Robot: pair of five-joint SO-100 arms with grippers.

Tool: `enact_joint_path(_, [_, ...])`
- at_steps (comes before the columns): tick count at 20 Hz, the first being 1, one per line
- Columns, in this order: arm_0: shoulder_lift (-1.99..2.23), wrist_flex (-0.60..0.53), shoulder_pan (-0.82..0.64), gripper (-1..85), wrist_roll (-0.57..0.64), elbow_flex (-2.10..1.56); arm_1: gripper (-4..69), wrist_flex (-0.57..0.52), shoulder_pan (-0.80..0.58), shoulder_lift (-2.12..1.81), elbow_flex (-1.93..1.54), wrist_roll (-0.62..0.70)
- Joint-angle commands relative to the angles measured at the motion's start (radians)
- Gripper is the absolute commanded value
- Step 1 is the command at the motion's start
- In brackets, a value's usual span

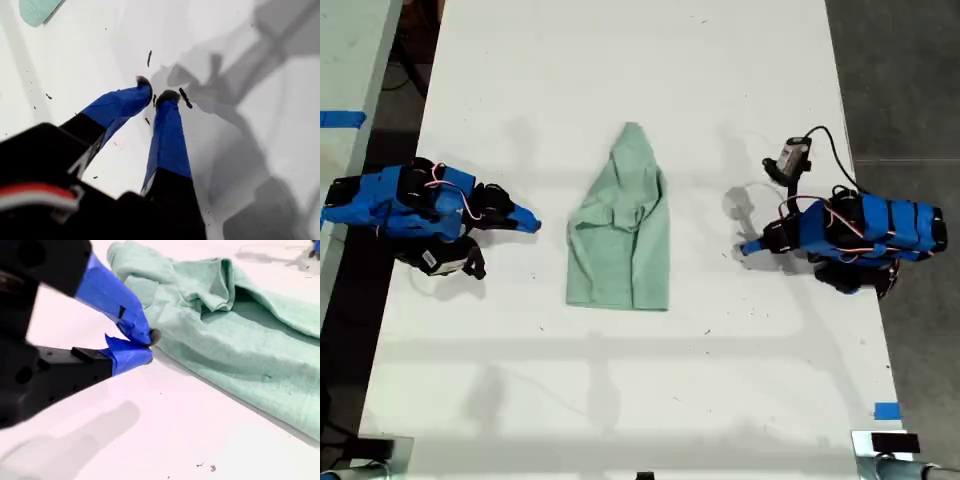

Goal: Fold t shirt

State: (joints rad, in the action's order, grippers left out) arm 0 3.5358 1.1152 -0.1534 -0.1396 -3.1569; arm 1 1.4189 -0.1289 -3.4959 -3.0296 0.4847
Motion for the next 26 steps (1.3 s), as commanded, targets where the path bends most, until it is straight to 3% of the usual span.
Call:
enact_joint_path(1, [-0.322,0.000,0.011,5.3,-0.092,0.152,5.8,-0.025,-0.014,-0.006,-0.054,0.017])
enact_joint_path(8, [-0.897,-0.017,0.074,17.8,-0.055,0.540,5.8,-0.025,-0.015,-0.006,-0.054,0.015])
enact_joint_path(12, [-1.069,-0.080,0.135,18.7,-0.032,0.693,5.8,-0.025,-0.015,-0.006,-0.054,0.018])
enact_joint_path(22, [-1.911,-0.092,0.124,21.9,0.052,1.189,4.8,-0.025,-0.012,-0.006,-0.054,0.025])
enact_joint_path(26, [-2.019,-0.098,0.129,18.3,0.052,1.236,4.8,-0.025,-0.012,-0.006,-0.054,0.026])
